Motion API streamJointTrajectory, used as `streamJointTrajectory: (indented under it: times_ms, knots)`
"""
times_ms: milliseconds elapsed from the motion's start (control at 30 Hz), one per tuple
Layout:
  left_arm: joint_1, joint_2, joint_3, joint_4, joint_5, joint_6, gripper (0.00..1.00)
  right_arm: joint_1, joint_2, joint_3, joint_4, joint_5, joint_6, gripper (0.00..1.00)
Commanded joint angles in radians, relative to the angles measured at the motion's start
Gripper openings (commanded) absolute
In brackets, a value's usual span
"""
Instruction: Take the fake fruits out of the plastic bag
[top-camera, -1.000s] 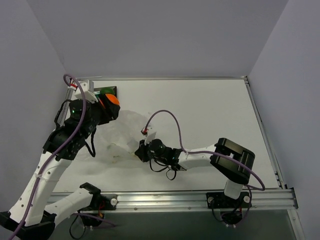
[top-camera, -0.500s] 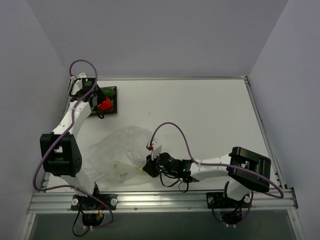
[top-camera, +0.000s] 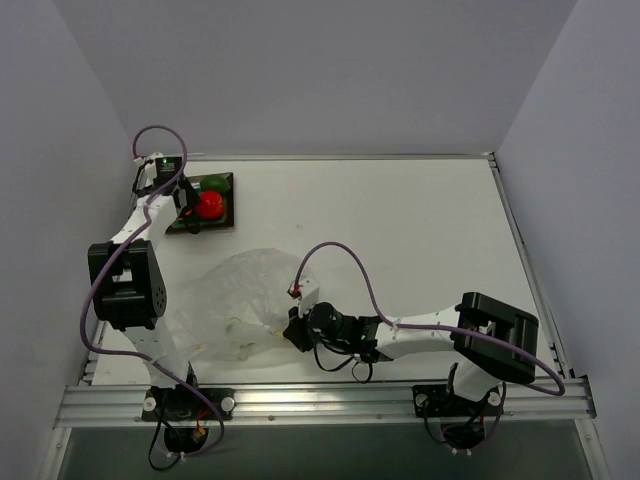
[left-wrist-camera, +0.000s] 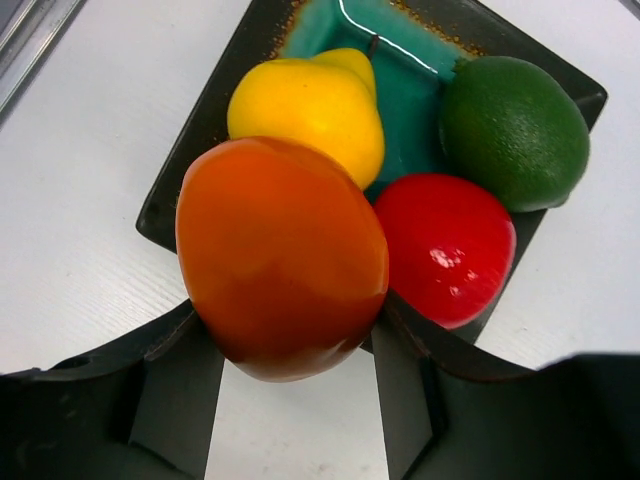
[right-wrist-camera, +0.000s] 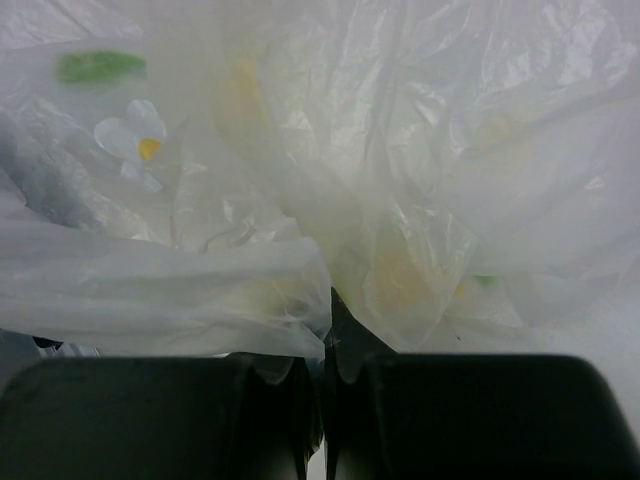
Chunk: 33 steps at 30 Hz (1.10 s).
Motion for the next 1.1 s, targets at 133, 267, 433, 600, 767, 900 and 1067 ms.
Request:
streamJointTrajectory:
  times_ms: [133,267,433,600,767,900,1067]
  knots:
    - [0.035,0.060,0.036,0.047,0.016,0.032,0.02,-0.019,0.006,0.051,-0.030,0.024,-0.029,0.00]
    - [0.036,0.086,0.042,0.053,0.020,0.040,0.02,-0.027,0.000,0.059,-0.040,0.022,-0.035,0.00]
    - [0.044,0.104,0.043,0.060,0.014,0.046,0.07,-0.028,-0.005,0.065,-0.044,0.024,-0.040,0.00]
    - [0.045,0.106,0.043,0.061,0.003,0.052,0.41,-0.030,-0.006,0.082,-0.047,0.038,-0.049,0.00]
    - [0.044,0.043,0.014,0.075,0.017,0.037,0.87,-0.037,0.021,0.108,-0.029,0.044,-0.058,0.00]
    - [0.044,-0.046,-0.016,0.061,0.034,0.016,0.94,-0.048,0.059,0.134,0.000,0.035,-0.060,0.00]
    - [0.042,-0.233,-0.056,0.047,0.074,-0.040,0.94,-0.057,0.099,0.195,0.028,0.038,-0.049,0.00]
